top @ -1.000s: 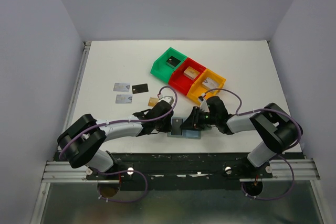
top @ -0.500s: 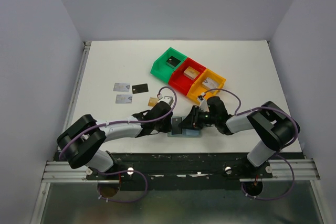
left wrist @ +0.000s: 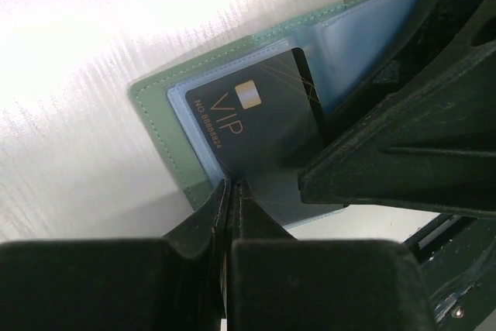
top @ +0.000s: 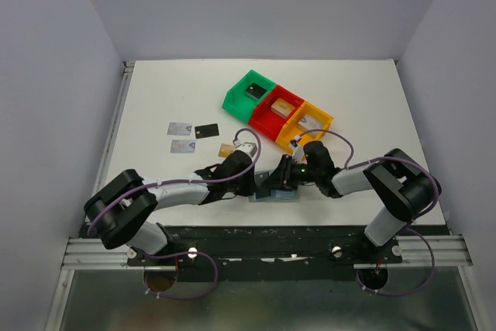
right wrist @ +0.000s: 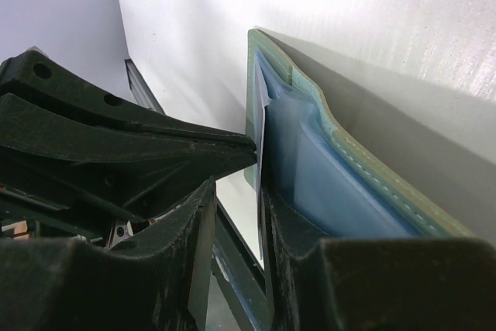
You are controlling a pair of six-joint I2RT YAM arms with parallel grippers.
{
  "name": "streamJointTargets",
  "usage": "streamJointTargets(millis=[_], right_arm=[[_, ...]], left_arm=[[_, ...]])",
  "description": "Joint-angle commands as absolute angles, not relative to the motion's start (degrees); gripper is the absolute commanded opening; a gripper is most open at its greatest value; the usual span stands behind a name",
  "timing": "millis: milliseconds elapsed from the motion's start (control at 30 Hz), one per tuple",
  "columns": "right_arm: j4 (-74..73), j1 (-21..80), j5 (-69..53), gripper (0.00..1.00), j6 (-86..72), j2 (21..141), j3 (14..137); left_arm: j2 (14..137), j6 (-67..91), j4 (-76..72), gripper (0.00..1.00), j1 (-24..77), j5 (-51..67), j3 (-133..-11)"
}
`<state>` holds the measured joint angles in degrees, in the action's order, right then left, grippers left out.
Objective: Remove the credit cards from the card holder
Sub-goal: Remove the credit card from the card holder.
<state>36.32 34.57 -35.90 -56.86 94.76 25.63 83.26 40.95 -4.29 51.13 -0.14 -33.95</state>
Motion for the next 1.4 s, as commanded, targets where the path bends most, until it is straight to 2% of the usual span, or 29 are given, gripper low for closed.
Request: streamJointTargets(millis=[0,200,467,900,1133,1300,1367], right_arm=[[36.0,35.6,-37.8,0.36,-55.6,96.2,27.4],[32.8,36.4,-38.1,0.37,-54.1,96.4,29.0],[26.5,36.4,-35.1,0.26,-51.8,92.9,29.3],[20.4,36.4,-33.3,0.26,-49.4,88.7,29.8],[17.7,36.4,-32.7,0.26,-48.3,86.5,30.1],[15.6,36.4,-32.1,0.27,-47.6,85.0,30.1],[14.9,36.4,-32.0,0.27,-47.2,84.6,30.1]], left_arm=[[83.9,40.9,-7.7,0.06,52.3,3.1,-33.4],[83.7,41.0,-8.3,0.06,52.3,2.8,-32.9],[80.3,41.7,-5.9,0.14,52.3,0.4,-32.1],[78.6,41.7,-3.4,0.17,52.4,-3.1,-31.7],[81.4,41.8,-4.3,0.1,52.3,-2.0,-31.7],[81.9,41.5,-4.0,0.0,52.3,-2.0,-31.9],[82.4,41.7,-4.0,0.0,52.4,-2.3,-31.7]])
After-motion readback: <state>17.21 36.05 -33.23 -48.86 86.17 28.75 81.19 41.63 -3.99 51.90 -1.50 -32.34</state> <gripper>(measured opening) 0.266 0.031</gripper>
